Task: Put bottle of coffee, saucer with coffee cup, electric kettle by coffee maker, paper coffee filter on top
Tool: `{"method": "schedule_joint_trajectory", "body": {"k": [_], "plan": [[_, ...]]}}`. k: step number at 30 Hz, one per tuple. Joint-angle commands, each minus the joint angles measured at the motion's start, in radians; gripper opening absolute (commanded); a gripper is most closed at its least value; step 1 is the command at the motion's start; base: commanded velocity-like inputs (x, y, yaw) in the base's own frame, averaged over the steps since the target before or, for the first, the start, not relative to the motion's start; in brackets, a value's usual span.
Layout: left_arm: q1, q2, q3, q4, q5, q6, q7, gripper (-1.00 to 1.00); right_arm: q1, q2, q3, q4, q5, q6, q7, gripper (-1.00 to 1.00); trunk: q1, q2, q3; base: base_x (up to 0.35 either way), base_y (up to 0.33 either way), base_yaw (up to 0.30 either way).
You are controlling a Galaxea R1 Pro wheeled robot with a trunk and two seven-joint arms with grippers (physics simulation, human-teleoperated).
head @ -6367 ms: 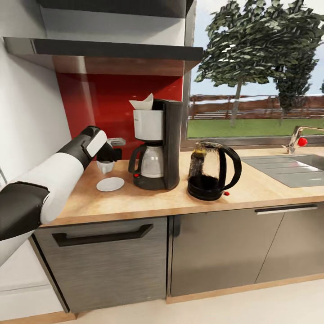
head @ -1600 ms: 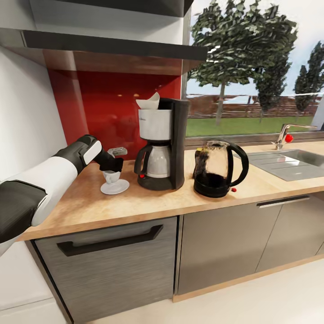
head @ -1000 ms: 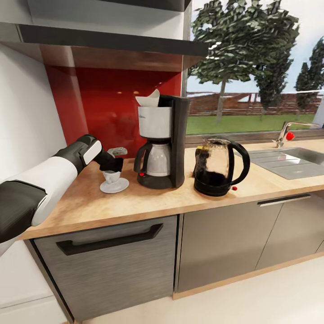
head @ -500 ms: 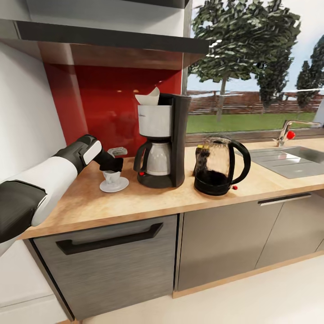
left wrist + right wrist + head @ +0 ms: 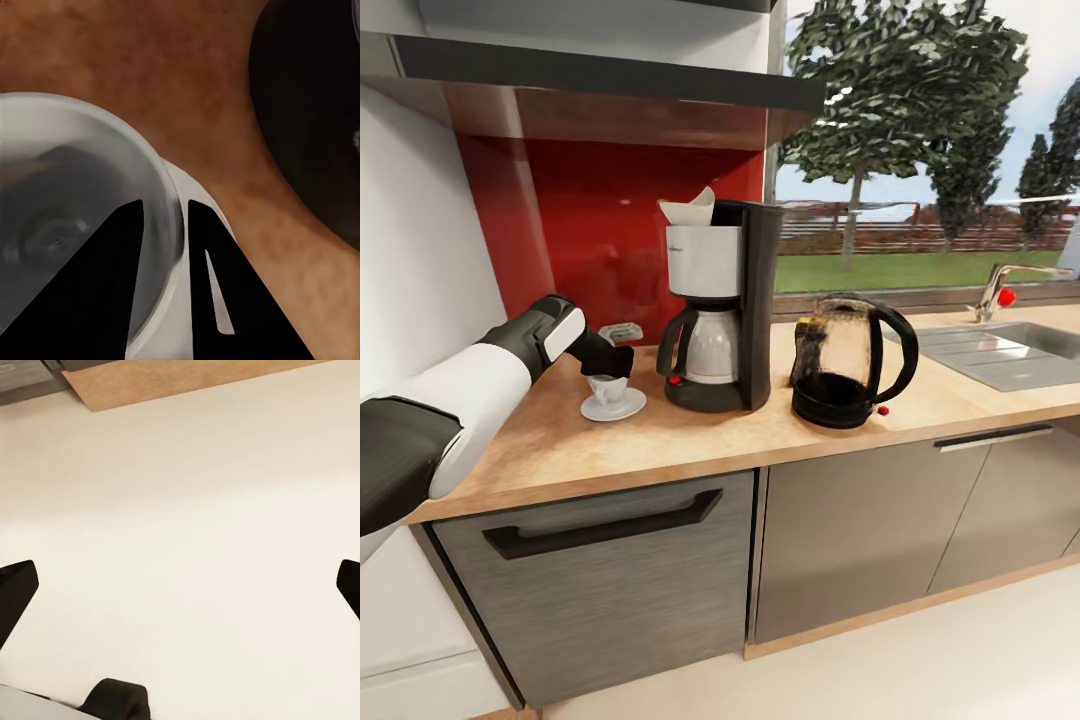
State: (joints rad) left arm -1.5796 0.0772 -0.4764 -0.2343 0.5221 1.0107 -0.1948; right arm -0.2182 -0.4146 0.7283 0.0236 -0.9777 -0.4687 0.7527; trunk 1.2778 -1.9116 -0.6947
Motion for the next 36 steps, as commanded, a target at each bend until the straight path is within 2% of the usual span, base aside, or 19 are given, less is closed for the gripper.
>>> {"method": "schedule_joint_trajectory", "body": {"k": [1,22,23,36], "plan": [[0.012,0.001,-0.007,0.0,-0.002,0.002,-0.007,-1.0,-0.001,0.0,0.008,0.003,-0.009,-0.004,0.005,1.0,0.0,0.0,-0.001,0.0,0.0,0.0],[0.012,0.001,-0.008,0.0,-0.002,0.002,-0.008,-1.0,-0.001,0.0,0.008,0.003,-0.009,-0.004,0.005,1.0,0.0,0.0,-0.001,0.0,0.0,0.0],[0.012,0.001,-0.008,0.0,-0.002,0.002,-0.008,1.0,-0.001,0.0,0.008,0.003,-0.009,-0.004,0.005,1.0,0.0,0.0,-0.001,0.0,0.0,0.0],[0.012,0.001,-0.008,-0.002,-0.001,0.002,-0.008,1.0,-0.001,0.0,0.008,0.003,-0.009,-0.004,0.005,1.0,0.0,0.0,-0.001,0.0,0.0,0.0]]}}
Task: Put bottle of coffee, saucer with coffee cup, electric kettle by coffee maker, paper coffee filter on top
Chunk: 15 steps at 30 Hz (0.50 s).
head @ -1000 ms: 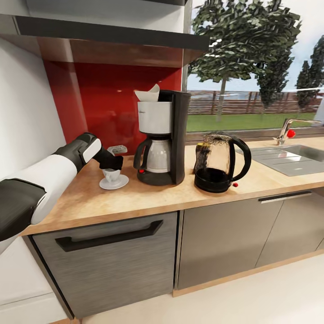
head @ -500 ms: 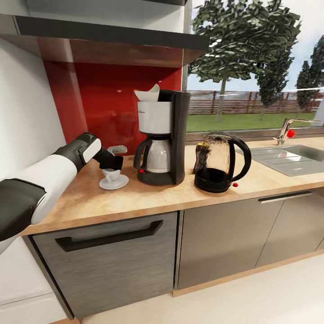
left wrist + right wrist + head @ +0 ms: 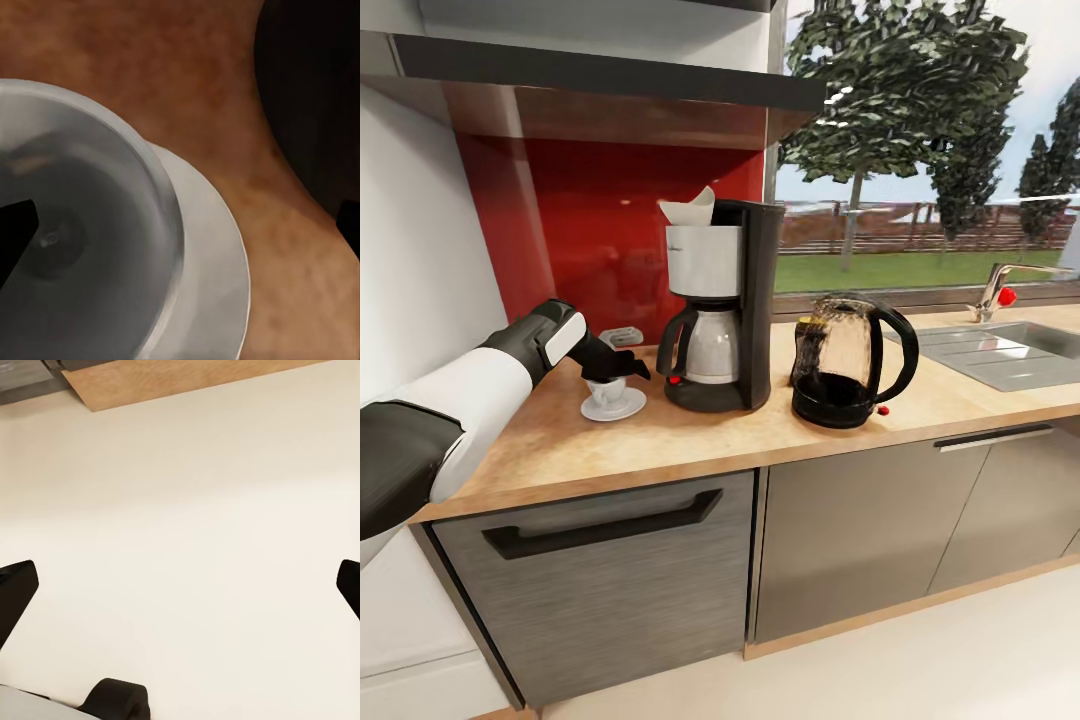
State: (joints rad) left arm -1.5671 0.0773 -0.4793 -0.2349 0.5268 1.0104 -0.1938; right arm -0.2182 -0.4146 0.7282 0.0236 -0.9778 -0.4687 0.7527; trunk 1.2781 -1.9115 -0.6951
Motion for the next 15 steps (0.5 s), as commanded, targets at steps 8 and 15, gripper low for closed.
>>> {"method": "schedule_joint_trajectory", "body": {"k": [8,15], "plan": [[-0.001,0.001,-0.005,-0.001,-0.005,0.002,-0.009,1.0,-0.001,0.0,0.008,0.003,-0.009,-0.004,0.005,1.0,0.0,0.0,-0.001,0.0,0.0,0.0],[-0.001,0.001,-0.005,-0.001,-0.005,0.002,-0.009,1.0,-0.001,0.0,0.008,0.003,-0.009,-0.004,0.005,1.0,0.0,0.0,-0.001,0.0,0.0,0.0]]}}
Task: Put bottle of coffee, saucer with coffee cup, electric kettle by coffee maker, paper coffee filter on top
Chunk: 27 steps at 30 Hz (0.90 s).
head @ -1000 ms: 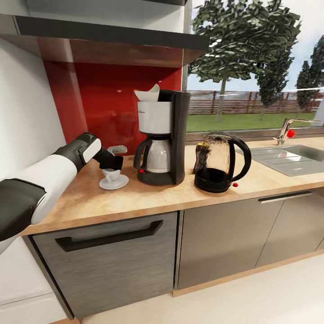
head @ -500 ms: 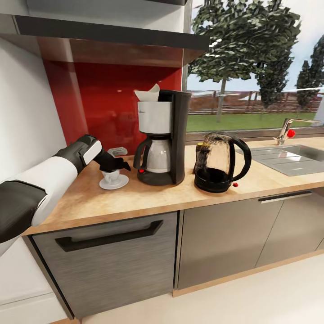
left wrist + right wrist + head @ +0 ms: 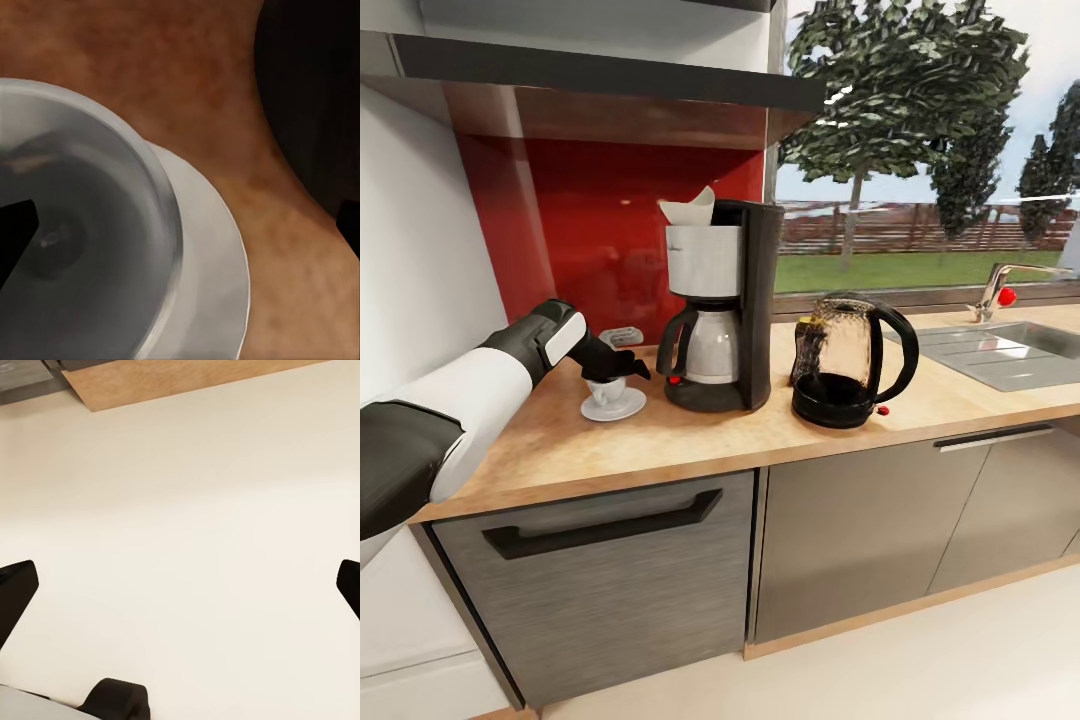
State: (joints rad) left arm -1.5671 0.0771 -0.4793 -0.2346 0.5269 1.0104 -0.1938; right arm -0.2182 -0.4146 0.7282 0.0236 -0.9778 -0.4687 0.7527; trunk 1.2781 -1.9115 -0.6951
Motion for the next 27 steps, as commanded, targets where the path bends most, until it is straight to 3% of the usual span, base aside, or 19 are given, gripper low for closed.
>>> {"method": "schedule_joint_trajectory", "body": {"k": [1,27], "plan": [[-0.001,0.001,-0.005,-0.001,-0.005,0.002,-0.009,1.0,-0.001,0.0,0.008,0.003,-0.009,-0.004,0.005,1.0,0.0,0.0,-0.001,0.0,0.0,0.0],[-0.001,0.001,-0.005,-0.002,-0.004,0.002,-0.009,1.0,-0.001,0.0,0.008,0.003,-0.009,-0.004,0.005,1.0,0.0,0.0,-0.001,-0.019,0.0,0.0]]}}
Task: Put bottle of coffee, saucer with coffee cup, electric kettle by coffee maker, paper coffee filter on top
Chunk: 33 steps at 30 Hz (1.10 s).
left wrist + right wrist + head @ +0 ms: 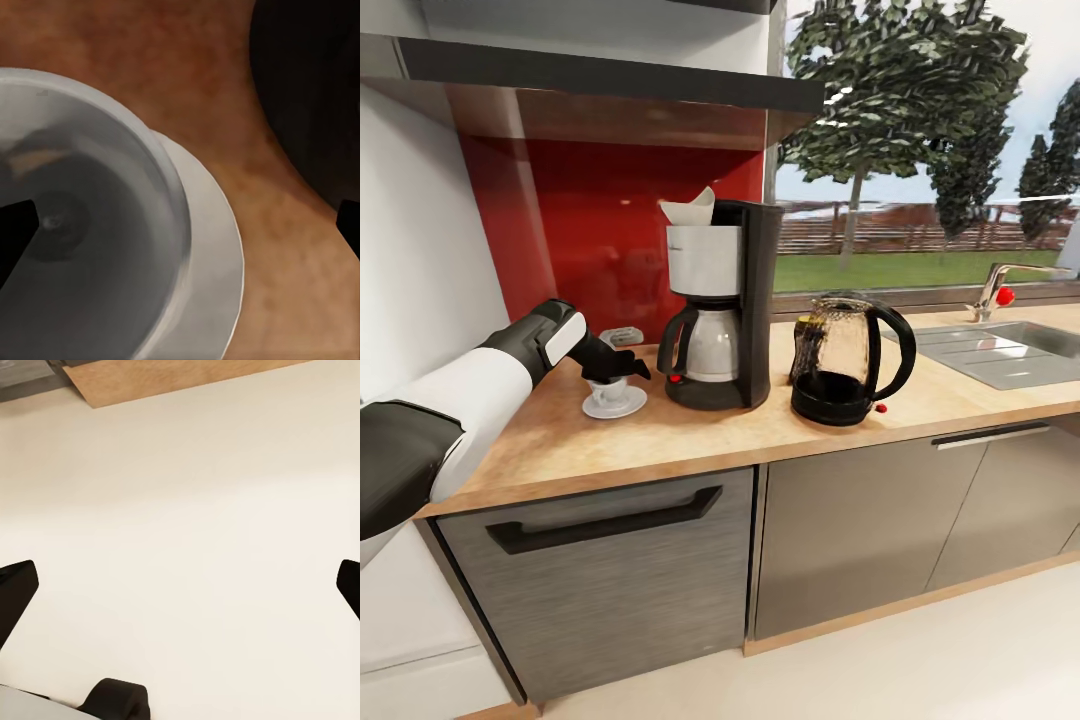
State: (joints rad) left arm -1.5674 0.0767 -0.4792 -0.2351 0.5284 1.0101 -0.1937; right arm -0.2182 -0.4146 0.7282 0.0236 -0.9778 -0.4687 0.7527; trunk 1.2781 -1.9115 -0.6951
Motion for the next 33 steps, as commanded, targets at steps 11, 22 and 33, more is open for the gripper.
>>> {"method": "schedule_joint_trajectory", "body": {"k": [11,22,33], "plan": [[0.0,0.001,-0.007,-0.001,-0.006,0.002,-0.009,1.0,-0.001,0.0,0.008,0.003,-0.009,-0.004,0.005,1.0,-0.019,0.035,0.015,0.0,0.0,0.0],[0.0,0.0,-0.007,-0.001,-0.006,0.002,-0.009,1.0,-0.001,0.0,0.008,0.003,-0.009,-0.004,0.005,1.0,-0.046,0.084,0.037,0.0,0.0,0.0],[0.0,0.0,-0.007,-0.001,-0.006,0.002,-0.009,1.0,-0.001,0.0,0.008,0.003,-0.009,-0.004,0.005,1.0,-0.061,0.112,0.049,0.0,0.0,0.0]]}}
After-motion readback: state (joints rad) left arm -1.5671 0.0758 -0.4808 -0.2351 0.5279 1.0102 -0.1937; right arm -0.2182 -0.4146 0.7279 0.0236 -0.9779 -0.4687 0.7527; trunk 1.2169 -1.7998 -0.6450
